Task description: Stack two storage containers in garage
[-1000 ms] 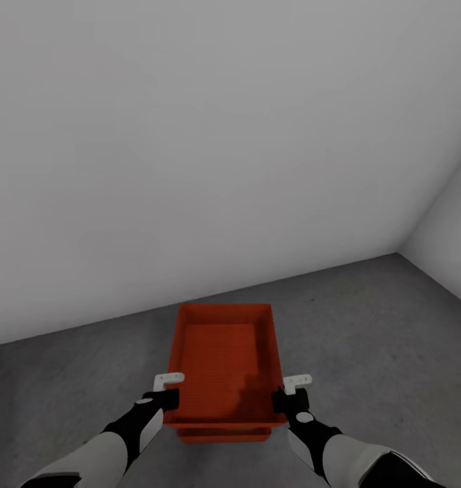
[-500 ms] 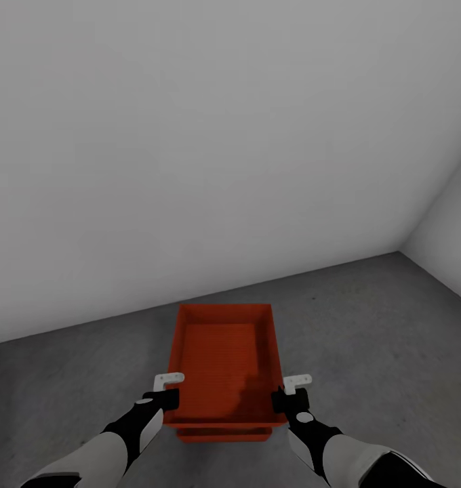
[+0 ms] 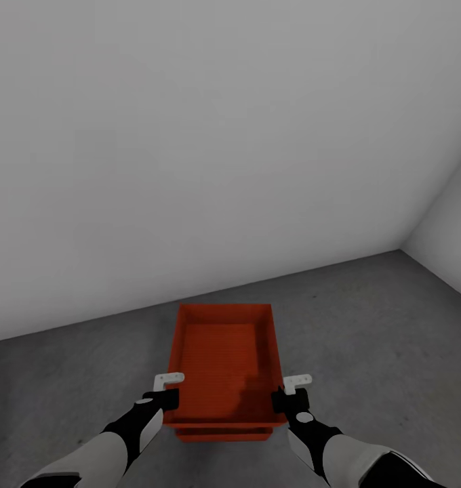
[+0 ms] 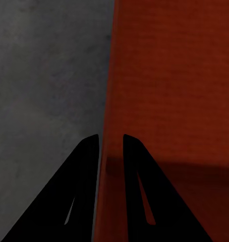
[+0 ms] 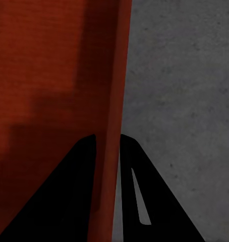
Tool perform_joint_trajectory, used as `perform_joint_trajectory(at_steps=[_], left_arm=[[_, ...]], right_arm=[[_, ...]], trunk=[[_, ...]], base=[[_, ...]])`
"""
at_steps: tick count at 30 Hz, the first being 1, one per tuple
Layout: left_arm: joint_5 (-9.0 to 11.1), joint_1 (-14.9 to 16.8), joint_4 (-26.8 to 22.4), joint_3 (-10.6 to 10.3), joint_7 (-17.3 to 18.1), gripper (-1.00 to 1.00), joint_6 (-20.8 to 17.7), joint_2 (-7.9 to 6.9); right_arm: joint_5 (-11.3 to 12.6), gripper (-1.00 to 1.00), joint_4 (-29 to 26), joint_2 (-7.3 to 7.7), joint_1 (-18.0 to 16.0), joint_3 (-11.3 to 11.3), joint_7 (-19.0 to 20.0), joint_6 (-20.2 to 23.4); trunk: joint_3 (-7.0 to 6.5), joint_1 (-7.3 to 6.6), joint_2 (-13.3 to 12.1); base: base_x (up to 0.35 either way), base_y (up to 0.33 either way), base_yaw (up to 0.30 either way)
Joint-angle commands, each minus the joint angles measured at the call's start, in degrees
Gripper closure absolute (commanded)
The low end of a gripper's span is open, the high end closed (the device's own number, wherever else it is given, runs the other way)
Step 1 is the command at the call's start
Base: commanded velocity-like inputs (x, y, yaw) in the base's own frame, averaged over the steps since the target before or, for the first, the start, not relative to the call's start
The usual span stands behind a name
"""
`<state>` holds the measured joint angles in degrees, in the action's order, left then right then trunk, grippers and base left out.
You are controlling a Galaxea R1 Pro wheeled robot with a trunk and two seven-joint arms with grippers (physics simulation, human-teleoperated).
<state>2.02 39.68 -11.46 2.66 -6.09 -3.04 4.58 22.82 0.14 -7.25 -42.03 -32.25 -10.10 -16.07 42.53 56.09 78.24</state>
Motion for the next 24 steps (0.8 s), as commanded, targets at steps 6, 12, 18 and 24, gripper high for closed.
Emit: perform_joint_trajectory(at_steps=[6, 12, 18, 24], left_arm=[[2.03, 0.04, -0.32, 3.67, -0.79, 1.00, 4.07, 0.07], [2.03, 0.04, -0.32, 3.67, -0.77, 1.00, 4.08, 0.08], [2.03, 0.04, -0.32, 3.67, -0.76, 1.00, 4.07, 0.02], [2.03, 0.04, -0.32, 3.67, -0.77, 1.00, 4.08, 0.00]], right_arm=[[-0.58, 1.00, -0.05, -0.04, 0.02, 1.91, 0.26, 0.16], [-0.58, 1.00, -0.05, -0.04, 0.02, 1.90, 0.26, 0.23], [-0.58, 1.00, -0.05, -0.04, 0.02, 1.89, 0.26, 0.19], [-0.58, 1.00, -0.05, -0.04, 0.02, 1.88, 0.26, 0.16]], trunk=[[1.12, 1.32, 2.44], [2.20, 2.64, 4.85], [3.28, 3.96, 7.26], [4.36, 5.27, 9.66]], base=[[0.000, 0.000, 0.000], [0.000, 0.000, 0.000], [0.000, 0.000, 0.000], [0.000, 0.000, 0.000]])
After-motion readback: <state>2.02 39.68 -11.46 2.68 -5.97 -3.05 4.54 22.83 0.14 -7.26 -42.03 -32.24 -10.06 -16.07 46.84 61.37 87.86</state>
